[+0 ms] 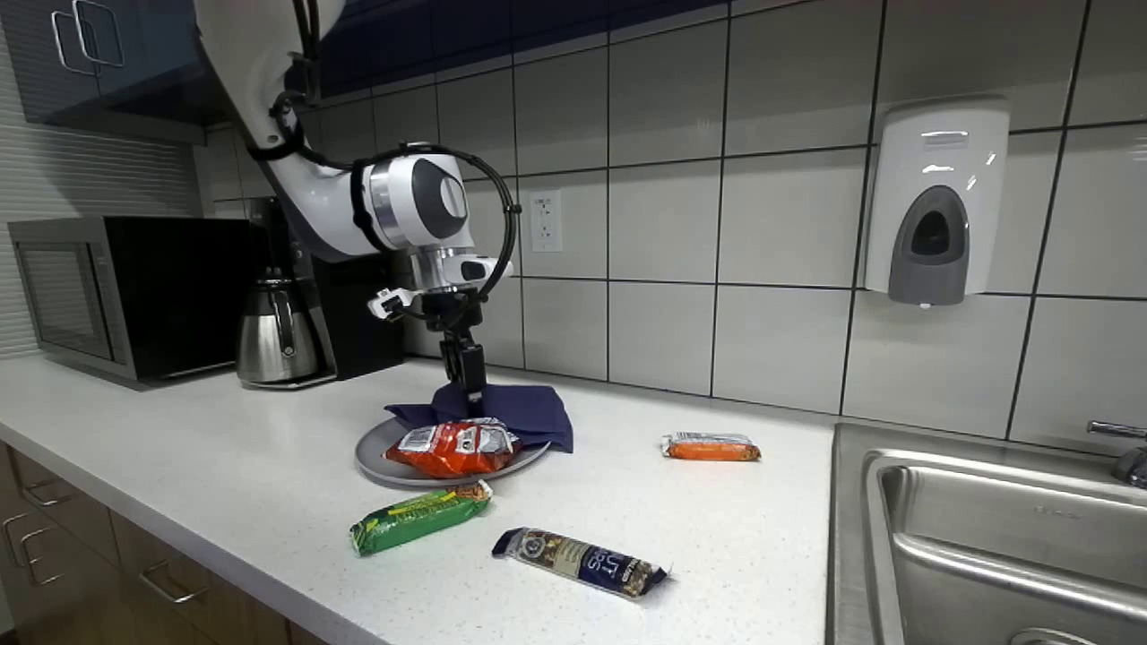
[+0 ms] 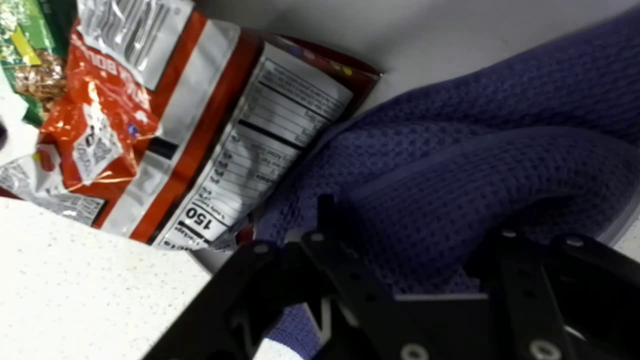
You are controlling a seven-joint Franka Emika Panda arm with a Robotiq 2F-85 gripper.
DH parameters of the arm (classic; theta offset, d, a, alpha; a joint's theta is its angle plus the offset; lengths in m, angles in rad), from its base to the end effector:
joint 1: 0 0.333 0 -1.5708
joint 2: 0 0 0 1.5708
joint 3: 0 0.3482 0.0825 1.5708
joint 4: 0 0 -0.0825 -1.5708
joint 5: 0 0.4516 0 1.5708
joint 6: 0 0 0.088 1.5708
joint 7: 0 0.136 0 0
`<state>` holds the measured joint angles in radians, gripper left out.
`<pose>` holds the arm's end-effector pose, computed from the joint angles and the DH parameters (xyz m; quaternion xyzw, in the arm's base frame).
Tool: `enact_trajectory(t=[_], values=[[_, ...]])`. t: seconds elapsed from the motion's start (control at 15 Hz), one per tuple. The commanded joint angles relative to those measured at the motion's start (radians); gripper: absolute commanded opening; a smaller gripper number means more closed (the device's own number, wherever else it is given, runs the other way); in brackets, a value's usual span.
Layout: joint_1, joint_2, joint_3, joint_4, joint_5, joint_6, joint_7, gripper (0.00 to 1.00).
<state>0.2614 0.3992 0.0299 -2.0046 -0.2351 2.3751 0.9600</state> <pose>0.6351 0.1828 0.2052 0.9663 -0.2462 0.0324 0.0683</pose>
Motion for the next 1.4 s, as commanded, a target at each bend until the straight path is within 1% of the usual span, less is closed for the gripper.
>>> enact_trajectory(t=[0.0, 0.2, 0.27, 0.6, 1.0, 1.33], values=[[0.015, 0.000, -0.020, 0.015, -0.010, -0.016, 0.017, 0.27], [0.015, -0.002, -0.026, 0.016, -0.013, -0.018, 0.017, 0.03], [0.015, -0.004, -0.027, 0.015, -0.013, -0.018, 0.016, 0.00], [0.020, -0.021, -0.022, 0.008, -0.016, -0.016, 0.006, 0.01], [0.045, -0.063, -0.005, 0.015, -0.018, 0.002, -0.010, 0.01], [0.070, -0.117, 0.031, 0.021, -0.020, 0.021, -0.044, 0.01]])
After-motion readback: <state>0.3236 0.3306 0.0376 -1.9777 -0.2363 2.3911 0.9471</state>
